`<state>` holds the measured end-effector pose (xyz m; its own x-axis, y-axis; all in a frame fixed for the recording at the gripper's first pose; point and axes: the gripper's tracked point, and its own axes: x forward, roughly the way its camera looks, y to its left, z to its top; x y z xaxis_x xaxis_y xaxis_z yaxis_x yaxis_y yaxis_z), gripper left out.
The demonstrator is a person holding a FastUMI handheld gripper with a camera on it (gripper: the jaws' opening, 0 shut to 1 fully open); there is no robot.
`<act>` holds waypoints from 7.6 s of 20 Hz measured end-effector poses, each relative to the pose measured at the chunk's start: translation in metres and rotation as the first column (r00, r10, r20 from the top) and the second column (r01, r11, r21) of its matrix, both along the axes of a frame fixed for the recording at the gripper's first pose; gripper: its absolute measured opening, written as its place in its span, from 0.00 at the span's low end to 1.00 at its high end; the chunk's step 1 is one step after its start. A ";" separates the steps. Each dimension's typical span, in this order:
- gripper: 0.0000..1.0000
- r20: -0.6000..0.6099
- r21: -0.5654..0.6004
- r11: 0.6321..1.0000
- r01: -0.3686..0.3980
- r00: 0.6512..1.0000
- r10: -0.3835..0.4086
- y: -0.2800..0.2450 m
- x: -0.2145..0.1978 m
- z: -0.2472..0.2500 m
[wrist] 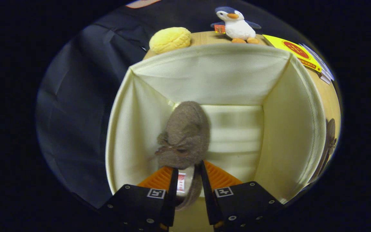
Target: Open the storage box then place both shoes into the box .Put the left shoe in first, then the right shoe, with the right side of both shoes facing outward in a uniform manner.
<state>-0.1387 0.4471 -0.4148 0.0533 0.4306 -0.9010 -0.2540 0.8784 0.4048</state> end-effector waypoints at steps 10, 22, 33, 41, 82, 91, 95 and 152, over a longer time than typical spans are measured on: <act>0.94 0.246 0.266 0.963 -0.031 0.969 -0.037 -0.049 0.025 0.103; 0.98 0.462 0.107 0.984 0.145 0.869 -0.179 -0.257 0.064 0.088; 0.99 0.430 -0.100 0.957 0.273 0.879 -0.206 -0.399 0.042 -0.005; 0.94 0.379 -0.163 0.949 0.271 0.905 -0.193 -0.436 0.023 -0.056; 0.04 0.465 0.005 0.943 0.332 0.834 -0.296 -0.247 0.087 0.102; 0.04 0.424 0.014 0.969 0.248 0.876 -0.231 -0.149 0.066 0.121; 0.04 0.392 -0.004 0.979 0.203 0.901 -0.185 -0.112 0.055 0.110; 0.97 0.957 0.198 0.970 0.144 0.186 -0.223 -0.377 0.117 0.365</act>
